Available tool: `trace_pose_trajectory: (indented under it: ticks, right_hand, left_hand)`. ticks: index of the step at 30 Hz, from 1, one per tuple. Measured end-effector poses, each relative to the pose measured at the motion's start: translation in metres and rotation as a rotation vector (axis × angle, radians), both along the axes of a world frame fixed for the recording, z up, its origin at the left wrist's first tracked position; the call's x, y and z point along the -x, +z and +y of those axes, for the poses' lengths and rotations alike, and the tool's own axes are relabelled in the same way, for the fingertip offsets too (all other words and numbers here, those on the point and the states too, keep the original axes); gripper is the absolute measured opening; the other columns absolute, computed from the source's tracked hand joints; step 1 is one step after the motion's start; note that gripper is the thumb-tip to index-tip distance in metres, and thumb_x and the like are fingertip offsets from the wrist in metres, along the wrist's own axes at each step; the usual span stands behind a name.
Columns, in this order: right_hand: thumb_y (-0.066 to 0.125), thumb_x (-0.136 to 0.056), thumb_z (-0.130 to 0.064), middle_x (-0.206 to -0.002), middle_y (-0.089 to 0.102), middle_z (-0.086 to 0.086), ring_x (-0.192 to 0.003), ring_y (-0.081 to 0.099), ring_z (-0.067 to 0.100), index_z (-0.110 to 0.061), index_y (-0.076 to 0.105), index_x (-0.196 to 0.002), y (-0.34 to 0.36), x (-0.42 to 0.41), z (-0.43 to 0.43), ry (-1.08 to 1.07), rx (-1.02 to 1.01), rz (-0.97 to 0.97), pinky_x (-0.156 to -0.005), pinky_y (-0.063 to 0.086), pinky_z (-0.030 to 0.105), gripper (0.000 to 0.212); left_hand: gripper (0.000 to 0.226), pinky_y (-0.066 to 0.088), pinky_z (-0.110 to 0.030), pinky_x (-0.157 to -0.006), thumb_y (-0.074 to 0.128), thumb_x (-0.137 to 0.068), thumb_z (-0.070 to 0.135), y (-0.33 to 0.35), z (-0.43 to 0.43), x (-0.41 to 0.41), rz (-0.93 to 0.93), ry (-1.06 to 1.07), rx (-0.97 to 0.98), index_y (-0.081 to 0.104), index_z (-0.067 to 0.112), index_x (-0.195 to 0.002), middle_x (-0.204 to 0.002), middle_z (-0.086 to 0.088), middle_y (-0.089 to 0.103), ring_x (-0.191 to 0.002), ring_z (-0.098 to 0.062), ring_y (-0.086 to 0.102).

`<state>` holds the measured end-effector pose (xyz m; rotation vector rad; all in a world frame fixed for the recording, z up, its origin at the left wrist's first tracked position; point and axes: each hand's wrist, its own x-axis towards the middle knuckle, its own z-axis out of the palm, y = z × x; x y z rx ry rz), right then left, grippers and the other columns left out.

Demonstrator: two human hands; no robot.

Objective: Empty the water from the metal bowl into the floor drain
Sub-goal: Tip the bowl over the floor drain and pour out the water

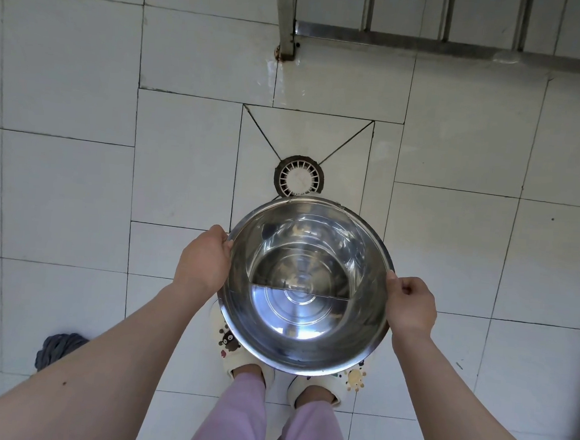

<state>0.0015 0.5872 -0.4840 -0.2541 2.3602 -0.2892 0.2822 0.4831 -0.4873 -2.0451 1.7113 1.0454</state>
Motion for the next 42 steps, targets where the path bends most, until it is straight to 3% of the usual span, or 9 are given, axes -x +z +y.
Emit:
trace_pose_trajectory:
  ticks: [22,31,42]
  right_hand:
    - [0.055,-0.092,-0.038,-0.068,0.055,-0.006,-0.072,0.053,0.023,-0.01,0.056,-0.08,-0.0008,0.0,-0.0039,0.001,-0.015,-0.005,-0.069,0.037,0.029,0.03]
    - [0.055,-0.092,-0.037,-0.067,0.053,-0.006,-0.069,0.05,0.022,-0.012,0.053,-0.076,-0.0008,0.0004,-0.0055,0.007,-0.024,-0.005,-0.066,0.035,0.029,0.03]
    - [0.056,-0.091,-0.037,-0.066,0.054,-0.005,-0.063,0.048,0.019,-0.011,0.055,-0.078,-0.0011,0.0,-0.0094,0.011,-0.025,0.01,-0.066,0.035,0.029,0.029]
  left_hand:
    - [0.022,0.033,-0.031,-0.062,0.037,-0.097,0.022,-0.0012,-0.0005,-0.0001,0.0,0.007,0.004,0.051,0.005,-0.093,-0.079,-0.006,0.054,-0.071,-0.027,0.049]
    - [0.02,0.03,-0.03,-0.06,0.038,-0.097,0.023,-0.0005,-0.0008,-0.0007,0.008,0.014,0.008,0.046,0.009,-0.086,-0.077,-0.005,0.053,-0.07,-0.026,0.047]
    - [0.024,0.033,-0.031,-0.063,0.037,-0.097,0.023,-0.0001,-0.006,-0.0001,-0.01,0.012,-0.007,0.051,0.004,-0.093,-0.079,-0.006,0.055,-0.072,-0.026,0.048]
